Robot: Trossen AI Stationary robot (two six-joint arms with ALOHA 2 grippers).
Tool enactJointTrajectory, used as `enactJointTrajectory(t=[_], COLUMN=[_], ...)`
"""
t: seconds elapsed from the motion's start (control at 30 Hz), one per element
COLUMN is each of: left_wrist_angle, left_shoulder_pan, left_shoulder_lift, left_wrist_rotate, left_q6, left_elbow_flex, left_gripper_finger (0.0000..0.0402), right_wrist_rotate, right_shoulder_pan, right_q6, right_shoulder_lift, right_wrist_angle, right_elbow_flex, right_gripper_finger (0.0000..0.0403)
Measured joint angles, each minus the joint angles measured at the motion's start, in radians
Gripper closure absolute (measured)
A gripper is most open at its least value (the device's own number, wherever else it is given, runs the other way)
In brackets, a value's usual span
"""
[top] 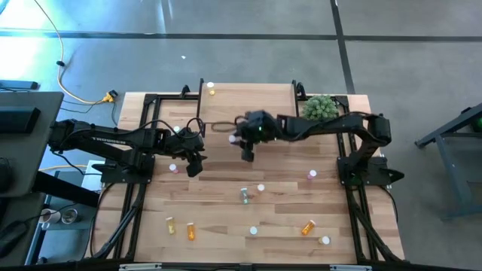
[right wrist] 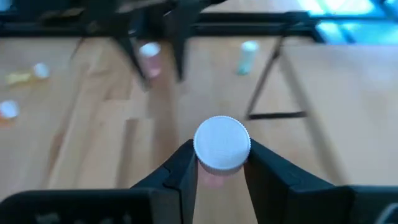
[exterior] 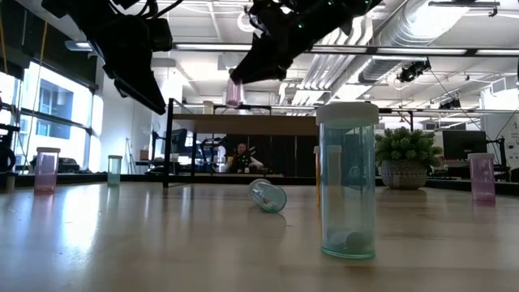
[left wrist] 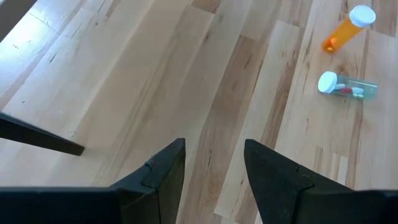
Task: Pick and place medicine bottles onto shelf by color
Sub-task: Put the middle pink pill bottle on the shelf
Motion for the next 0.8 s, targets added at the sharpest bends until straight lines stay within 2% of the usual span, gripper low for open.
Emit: enactJointTrajectory(t=[0.4,0.8], left_wrist_angle=[0.0,0.0], left_shoulder_pan=[0.0,0.0], left_shoulder_lift=[0.0,0.0], left_wrist_rotate=[0.001,0.001], left_q6=[0.0,0.0], left_elbow_flex=[0.0,0.0], left_gripper_finger=[0.0245,0.0245], right_wrist_rotate=[0.001,0.004], right_shoulder_pan=[-0.189,-0.392], right_q6=[-0.088,-0.038], right_shoulder_lift=[0.0,0.0], right_wrist_angle=[-0.139,-0.162], right_elbow_flex=[0.198,0.362], right_gripper_finger=[0.03,0.03])
